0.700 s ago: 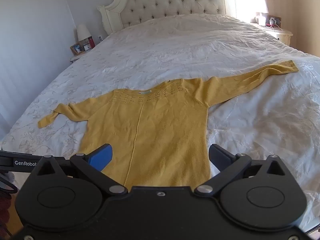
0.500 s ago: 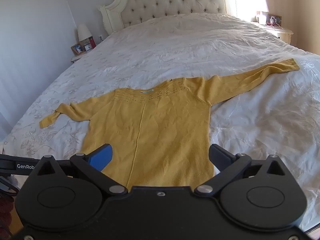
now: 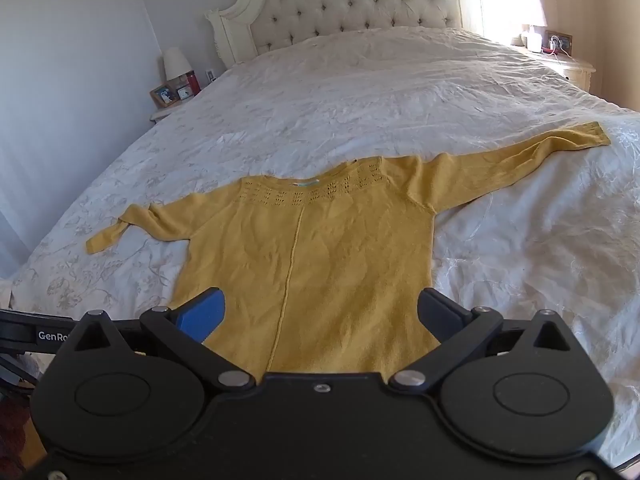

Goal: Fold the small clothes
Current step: 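Move both grippers over the hem of the yellow sweater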

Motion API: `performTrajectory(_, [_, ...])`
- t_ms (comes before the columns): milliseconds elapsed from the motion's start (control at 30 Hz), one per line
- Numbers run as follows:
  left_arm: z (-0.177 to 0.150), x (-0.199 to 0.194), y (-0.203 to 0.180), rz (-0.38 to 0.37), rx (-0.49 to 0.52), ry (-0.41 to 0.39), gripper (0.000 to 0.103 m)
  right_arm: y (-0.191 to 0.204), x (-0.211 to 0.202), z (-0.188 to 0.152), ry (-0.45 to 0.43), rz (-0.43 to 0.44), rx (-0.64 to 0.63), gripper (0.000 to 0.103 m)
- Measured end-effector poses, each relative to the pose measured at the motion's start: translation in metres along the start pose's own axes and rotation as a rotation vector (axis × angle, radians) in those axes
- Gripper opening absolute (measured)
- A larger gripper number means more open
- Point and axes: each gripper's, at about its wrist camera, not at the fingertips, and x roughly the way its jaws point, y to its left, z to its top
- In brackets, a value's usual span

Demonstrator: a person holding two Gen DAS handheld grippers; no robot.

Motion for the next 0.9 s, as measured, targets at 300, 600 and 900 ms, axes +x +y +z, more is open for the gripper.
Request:
performTrajectory(300, [0.0026,0.0012,0.0014,0.009,0.004,0.002,0.092,-0.0057,0.0008,-0.0020,0.009,-0.013,0.004,0.102])
performTrajectory(600, [0.0013,0.0024,0.0013,0.007,0.006,0.005,0.092,-0.0081,-0.0001,-0.0016,0.017,-0.013,0.013,0.102])
performTrajectory(900, [-0.0034,0.0067,0.0038,-0.004,-0.002,0.003,0.090,-0.0090,0.0020,-0.0028,0.016,-0.008,0.015,0.102])
